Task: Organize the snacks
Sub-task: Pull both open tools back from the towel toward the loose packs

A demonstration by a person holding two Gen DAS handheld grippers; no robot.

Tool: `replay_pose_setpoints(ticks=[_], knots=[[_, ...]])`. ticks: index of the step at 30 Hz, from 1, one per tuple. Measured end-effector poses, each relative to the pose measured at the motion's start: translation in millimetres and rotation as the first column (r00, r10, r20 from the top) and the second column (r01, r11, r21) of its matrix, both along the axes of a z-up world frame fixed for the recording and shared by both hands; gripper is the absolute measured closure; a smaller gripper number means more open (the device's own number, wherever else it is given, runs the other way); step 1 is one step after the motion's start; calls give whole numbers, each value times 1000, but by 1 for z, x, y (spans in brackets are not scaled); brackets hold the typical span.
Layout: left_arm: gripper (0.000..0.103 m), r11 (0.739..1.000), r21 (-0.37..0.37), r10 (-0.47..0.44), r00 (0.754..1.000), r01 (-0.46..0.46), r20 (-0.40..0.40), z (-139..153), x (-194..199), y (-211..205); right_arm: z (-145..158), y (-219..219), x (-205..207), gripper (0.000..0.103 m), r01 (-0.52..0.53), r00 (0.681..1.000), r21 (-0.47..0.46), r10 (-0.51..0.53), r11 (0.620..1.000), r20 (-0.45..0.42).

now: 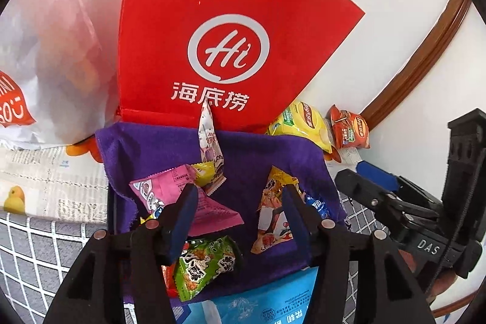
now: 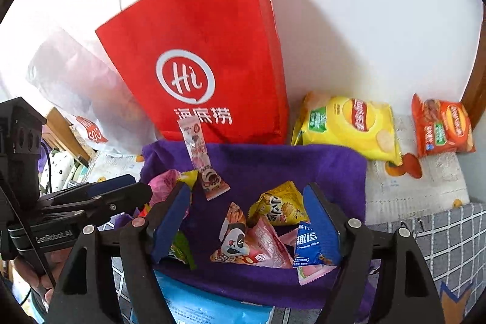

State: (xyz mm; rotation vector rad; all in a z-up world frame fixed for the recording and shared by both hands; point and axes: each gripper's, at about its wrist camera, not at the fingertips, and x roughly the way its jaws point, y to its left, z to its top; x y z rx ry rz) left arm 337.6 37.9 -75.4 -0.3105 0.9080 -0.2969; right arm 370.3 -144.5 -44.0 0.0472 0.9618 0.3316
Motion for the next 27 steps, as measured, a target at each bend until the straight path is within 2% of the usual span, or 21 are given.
replay_pose_setpoints(ticks=[5,8,10,14,18,22,27], knots=[[48,999,39,4,1000,-5,29,14,-10,-4,16,3,-14,27,7,999,-30,-6,1000,38],[48,999,30,-15,999,14,29,21,-16,-7,24,7,-29,27,6,999,-76,-2,997,47],[48,999,12,-33,999,33,35,28,-21,-10,28,7,-45,27,21,998,-94,-15,995,62],[48,998,34,-45,997,43,65,46,-37,-15,35,4,-79,27,50,996,-93,-43,994,74],[36,999,47,-18,998,15,64,60,-52,-16,41,-2,-112,27,41,998,-43,-39,998,51],[36,999,36,-16,999,15,33,62,-73,-8,36,-3,-145,27,25,999,-68,-23,997,29],[36,998,64,1,1000,-2,16,53,-108,8,11,-6,-180,28,8,1000,-38,-9,999,-27]])
